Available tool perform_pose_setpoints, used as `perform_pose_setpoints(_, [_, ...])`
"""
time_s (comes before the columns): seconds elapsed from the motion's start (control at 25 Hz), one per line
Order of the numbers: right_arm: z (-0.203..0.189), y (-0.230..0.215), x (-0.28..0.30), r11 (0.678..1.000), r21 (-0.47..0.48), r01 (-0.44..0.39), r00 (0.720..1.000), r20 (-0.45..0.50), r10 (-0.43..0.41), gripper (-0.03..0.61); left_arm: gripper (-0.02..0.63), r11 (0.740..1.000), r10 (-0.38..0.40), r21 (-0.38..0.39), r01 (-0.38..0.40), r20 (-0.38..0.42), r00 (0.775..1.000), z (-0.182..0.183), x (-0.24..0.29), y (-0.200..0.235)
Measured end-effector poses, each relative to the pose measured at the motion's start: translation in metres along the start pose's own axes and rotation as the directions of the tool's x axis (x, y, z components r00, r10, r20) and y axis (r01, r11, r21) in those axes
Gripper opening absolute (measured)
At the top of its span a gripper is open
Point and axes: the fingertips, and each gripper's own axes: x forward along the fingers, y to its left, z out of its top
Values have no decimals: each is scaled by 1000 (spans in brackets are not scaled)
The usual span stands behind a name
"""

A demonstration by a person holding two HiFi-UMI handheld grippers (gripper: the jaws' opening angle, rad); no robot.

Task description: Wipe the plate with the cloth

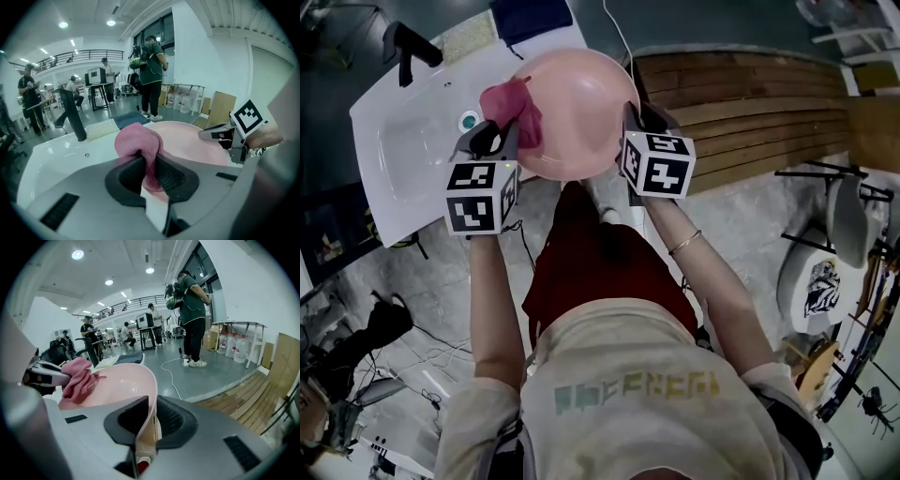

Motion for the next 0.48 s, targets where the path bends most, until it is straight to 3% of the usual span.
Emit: perform_pose_setpoints(0.48, [3,-1,7,1000,4,0,999,47,0,64,66,998,49,-56,-42,138,989,20,-2,14])
